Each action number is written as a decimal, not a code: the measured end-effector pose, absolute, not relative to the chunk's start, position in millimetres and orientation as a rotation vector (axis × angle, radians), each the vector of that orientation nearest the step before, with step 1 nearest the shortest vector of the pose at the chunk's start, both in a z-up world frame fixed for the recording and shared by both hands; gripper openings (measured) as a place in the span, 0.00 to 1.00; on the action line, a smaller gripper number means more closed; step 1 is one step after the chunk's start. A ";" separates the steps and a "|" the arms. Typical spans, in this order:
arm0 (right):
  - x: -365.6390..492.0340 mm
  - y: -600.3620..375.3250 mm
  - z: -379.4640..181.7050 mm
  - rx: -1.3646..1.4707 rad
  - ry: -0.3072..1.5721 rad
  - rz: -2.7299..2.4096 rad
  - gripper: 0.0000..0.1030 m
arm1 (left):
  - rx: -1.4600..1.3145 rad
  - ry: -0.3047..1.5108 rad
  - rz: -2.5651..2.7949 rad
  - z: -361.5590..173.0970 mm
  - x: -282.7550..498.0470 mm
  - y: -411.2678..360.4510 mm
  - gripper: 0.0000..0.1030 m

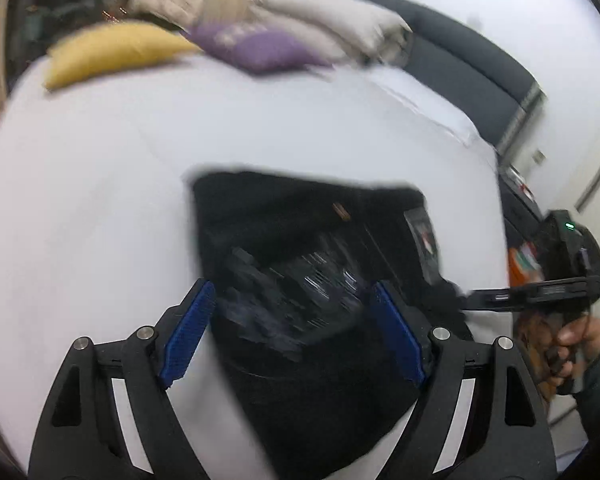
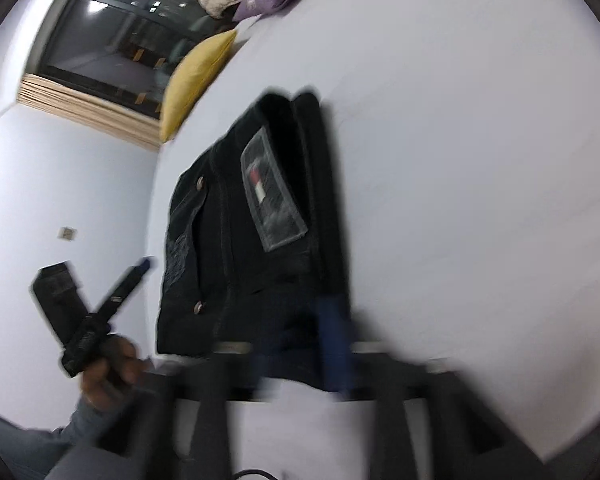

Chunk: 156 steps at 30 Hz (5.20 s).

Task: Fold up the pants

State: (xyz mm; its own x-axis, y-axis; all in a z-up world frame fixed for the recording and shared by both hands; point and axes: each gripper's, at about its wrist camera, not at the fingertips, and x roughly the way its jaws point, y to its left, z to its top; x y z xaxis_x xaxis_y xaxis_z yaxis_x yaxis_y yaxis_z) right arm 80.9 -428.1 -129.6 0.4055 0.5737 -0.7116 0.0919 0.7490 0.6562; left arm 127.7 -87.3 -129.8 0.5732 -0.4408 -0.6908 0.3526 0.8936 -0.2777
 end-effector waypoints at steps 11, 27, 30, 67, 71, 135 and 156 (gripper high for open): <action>144.2 -430.2 -142.2 0.645 1.136 0.238 0.85 | -0.299 1.108 -0.429 -177.2 182.3 -50.0 0.78; 175.6 -389.5 -146.6 0.521 1.191 0.306 0.29 | -0.198 1.159 -0.459 -178.3 182.0 -109.0 0.25; 168.0 -367.2 -122.4 0.367 1.155 0.262 0.21 | -0.235 1.145 -0.467 -168.6 180.1 -104.3 0.18; 145.5 -298.0 -67.9 0.413 0.815 0.333 0.79 | -0.045 0.559 -0.038 -38.5 98.8 17.9 1.00; 146.7 -285.9 -117.5 0.393 0.942 0.277 0.87 | 0.086 0.447 0.012 -8.4 56.5 -8.4 1.00; 4.4 -214.4 52.4 0.003 0.673 -0.002 1.00 | -0.029 0.861 -0.035 8.0 18.1 -47.4 1.00; 4.6 -214.8 46.2 0.004 0.704 0.002 1.00 | -0.030 0.869 -0.028 0.3 18.0 -49.2 1.00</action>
State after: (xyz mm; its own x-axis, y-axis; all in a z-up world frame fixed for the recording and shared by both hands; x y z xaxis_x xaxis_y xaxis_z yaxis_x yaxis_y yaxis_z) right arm 4.6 -214.8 46.2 0.7622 0.0037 -0.6473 -0.0007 1.0000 0.0049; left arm 18.0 -49.2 0.3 0.6455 -0.0372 -0.7628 0.0128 0.9992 -0.0379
